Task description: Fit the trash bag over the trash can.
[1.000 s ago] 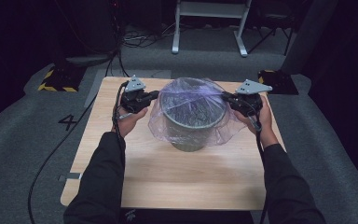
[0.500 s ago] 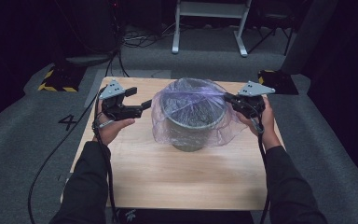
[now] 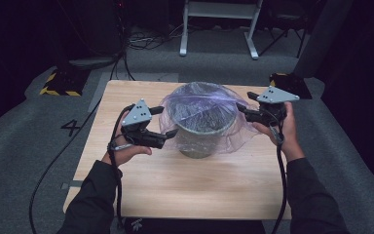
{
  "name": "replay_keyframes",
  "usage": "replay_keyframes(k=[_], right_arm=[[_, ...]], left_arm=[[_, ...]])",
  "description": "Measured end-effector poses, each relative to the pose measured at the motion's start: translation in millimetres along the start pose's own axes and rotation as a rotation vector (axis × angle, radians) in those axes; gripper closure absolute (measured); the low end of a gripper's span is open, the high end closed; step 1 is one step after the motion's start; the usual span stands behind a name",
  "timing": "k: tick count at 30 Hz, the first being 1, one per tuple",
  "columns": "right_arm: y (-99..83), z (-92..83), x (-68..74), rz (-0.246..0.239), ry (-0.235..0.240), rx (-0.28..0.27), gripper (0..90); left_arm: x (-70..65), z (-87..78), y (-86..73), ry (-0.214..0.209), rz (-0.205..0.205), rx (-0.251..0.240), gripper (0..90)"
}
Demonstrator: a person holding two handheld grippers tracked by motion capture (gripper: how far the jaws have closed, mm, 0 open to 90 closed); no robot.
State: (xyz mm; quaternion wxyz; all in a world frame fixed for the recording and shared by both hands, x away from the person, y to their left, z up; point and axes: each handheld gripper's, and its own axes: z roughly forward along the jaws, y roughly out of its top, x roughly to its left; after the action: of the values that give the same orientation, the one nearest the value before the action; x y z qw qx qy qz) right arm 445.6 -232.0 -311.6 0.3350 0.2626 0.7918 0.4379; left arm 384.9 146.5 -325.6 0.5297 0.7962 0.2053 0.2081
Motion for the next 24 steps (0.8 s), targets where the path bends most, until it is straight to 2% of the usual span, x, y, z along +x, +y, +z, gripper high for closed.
replay_keyframes(k=[3,6,8,10,12,14,16,18,22,24], right_arm=[[-4.4,-7.5,0.2,0.019,0.007,-0.024,39.6],[-12.3,-20.7,2.9,0.016,0.034,-0.071,37.0],[-18.3,-30.0,5.8,-0.008,0.049,-0.092,35.8],[-24.6,-37.2,8.4,-0.042,0.08,-0.113,36.2],[-30.7,-39.5,12.8,-0.09,0.086,-0.103,36.2],[-36.4,-37.0,17.1,-0.14,0.088,-0.071,36.5],[-40.5,-30.7,18.5,-0.16,0.046,-0.029,36.9],[-42.0,-25.0,17.6,-0.164,0.011,-0.015,38.9],[-38.1,-19.0,10.3,-0.137,-0.07,-0.044,40.0],[-35.1,-18.0,3.4,-0.094,-0.078,-0.074,40.8]], left_arm=[[-0.5,8.0,-0.3,0.048,0.016,0.049,16.3],[5.6,11.7,-3.2,0.064,-0.006,0.063,25.6],[10.3,11.9,-5.1,0.062,-0.021,0.059,32.6],[14.1,12.5,-6.3,0.081,-0.032,0.061,39.8],[18.3,13.5,-7.6,0.072,-0.038,0.054,47.0],[21.7,15.6,-8.3,0.087,-0.035,0.056,55.0],[25.2,17.4,-8.6,0.103,-0.03,0.048,61.1],[29.3,19.1,-8.1,0.115,-0.037,0.034,69.0],[36.9,21.7,-4.3,0.15,-0.037,0.018,75.5],[40.7,23.9,-2.0,0.156,-0.037,0.016,78.0]])
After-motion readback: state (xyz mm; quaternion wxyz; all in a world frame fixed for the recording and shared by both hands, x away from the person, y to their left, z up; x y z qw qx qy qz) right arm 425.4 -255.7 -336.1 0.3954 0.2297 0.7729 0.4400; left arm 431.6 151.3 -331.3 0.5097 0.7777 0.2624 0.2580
